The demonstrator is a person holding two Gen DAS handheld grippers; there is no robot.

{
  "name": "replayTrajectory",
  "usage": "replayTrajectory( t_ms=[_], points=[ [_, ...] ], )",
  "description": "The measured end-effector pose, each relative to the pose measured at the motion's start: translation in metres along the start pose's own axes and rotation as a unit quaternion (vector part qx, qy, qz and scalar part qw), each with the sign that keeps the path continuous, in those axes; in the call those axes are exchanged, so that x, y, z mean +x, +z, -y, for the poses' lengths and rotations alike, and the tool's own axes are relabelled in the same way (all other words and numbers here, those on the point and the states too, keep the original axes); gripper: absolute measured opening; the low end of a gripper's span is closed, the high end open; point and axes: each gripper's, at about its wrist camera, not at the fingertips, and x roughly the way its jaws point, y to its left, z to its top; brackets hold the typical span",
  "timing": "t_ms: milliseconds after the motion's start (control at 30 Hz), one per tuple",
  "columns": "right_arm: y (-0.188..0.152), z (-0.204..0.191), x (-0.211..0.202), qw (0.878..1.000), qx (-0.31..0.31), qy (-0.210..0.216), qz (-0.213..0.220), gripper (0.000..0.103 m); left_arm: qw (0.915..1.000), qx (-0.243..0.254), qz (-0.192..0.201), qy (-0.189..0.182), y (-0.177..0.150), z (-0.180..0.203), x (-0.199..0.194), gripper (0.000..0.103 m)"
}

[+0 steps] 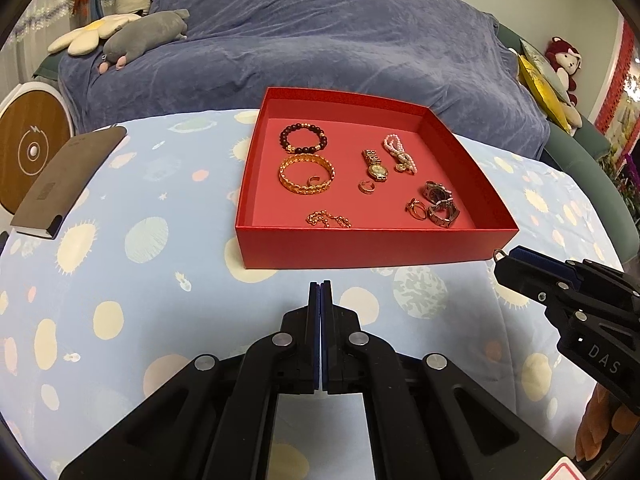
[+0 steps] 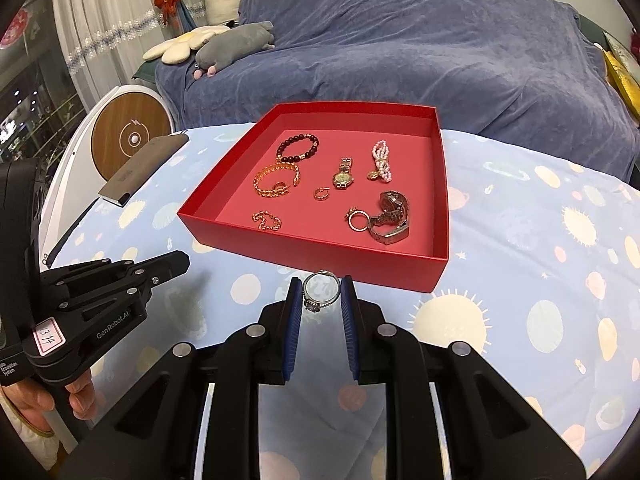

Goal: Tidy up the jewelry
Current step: 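Close the right tool on the silver ring, then carry the silver ring into the red box and open the right tool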

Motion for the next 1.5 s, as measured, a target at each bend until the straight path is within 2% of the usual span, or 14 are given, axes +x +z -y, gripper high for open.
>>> replayTrajectory(
  t_ms=[333, 600, 1200, 1500],
  points=[
    [0.017, -0.001, -0.005, 1.000, -0.004, -0.001, 0.020, 0.019, 0.9996, 0.019, 0.016, 0.012, 0.016, 0.011, 0.005, 0.000],
    [0.041, 0.002, 0.001, 0.999, -0.008, -0.008, 0.032, 0.019, 0.9984, 0.030, 0.037, 0.029, 0.046, 0.017, 0.011, 0.000],
    [0.080, 0.018, 0.032, 1.000, -0.003, -0.014, 0.016, 0.019, 0.9967, 0.048, 0.039, 0.053, 0.098, 0.024, 0.048, 0.000],
    [0.095, 0.028, 0.054, 1.000, -0.005, -0.022, 0.011, 0.019, 0.9966, 0.054, 0.033, 0.053, 0.114, 0.031, 0.072, 0.000]
  ],
)
